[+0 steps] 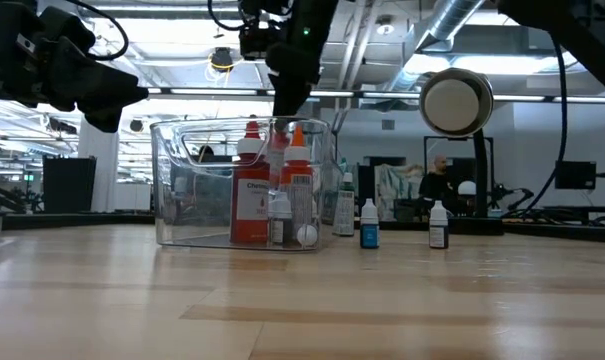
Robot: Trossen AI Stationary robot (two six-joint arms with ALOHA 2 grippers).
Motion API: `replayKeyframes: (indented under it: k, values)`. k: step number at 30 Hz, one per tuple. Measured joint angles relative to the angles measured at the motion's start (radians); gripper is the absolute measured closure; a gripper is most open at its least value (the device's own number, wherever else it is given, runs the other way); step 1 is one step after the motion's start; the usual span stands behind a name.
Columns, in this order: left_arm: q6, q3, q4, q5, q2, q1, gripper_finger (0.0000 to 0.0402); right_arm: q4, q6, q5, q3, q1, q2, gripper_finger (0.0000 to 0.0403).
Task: Pick & Place food coloring
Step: Put the large pink food coloring bottle into the transparent bin
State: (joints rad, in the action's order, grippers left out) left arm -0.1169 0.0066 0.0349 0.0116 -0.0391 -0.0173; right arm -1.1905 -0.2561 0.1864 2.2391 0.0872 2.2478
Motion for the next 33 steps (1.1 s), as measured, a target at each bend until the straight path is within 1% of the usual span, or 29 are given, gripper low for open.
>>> replayKeyframes:
  k: [5, 12, 19, 23, 29, 33]
  values:
    - [0.000, 0.000, 0.000, 0.000, 0.000, 0.000, 0.0284, 0.003, -0.039, 0.000, -0.034, -0.002, 0.000, 0.0300]
    - [0.000, 0.000, 0.000, 0.000, 0.000, 0.000, 0.0284, 0.029, -0.033, 0.001, -0.083, 0.003, 0.000, 0.0300]
    - [0.000, 0.000, 0.000, 0.000, 0.000, 0.000, 0.0284, 0.006, -0.038, -0.003, -0.135, 0.016, 0.000, 0.0299]
    - [0.000, 0.000, 0.000, 0.000, 0.000, 0.000, 0.0284, -0.008, -0.059, -0.006, -0.136, 0.018, -0.001, 0.0289]
    - [0.000, 0.000, 0.000, 0.000, 0.000, 0.000, 0.0284, -0.013, -0.059, -0.017, -0.135, 0.034, 0.000, 0.0290]
    - [0.000, 0.000, 0.000, 0.000, 0.000, 0.000, 0.0284, -0.014, -0.059, -0.055, -0.135, 0.040, 0.000, 0.0271]
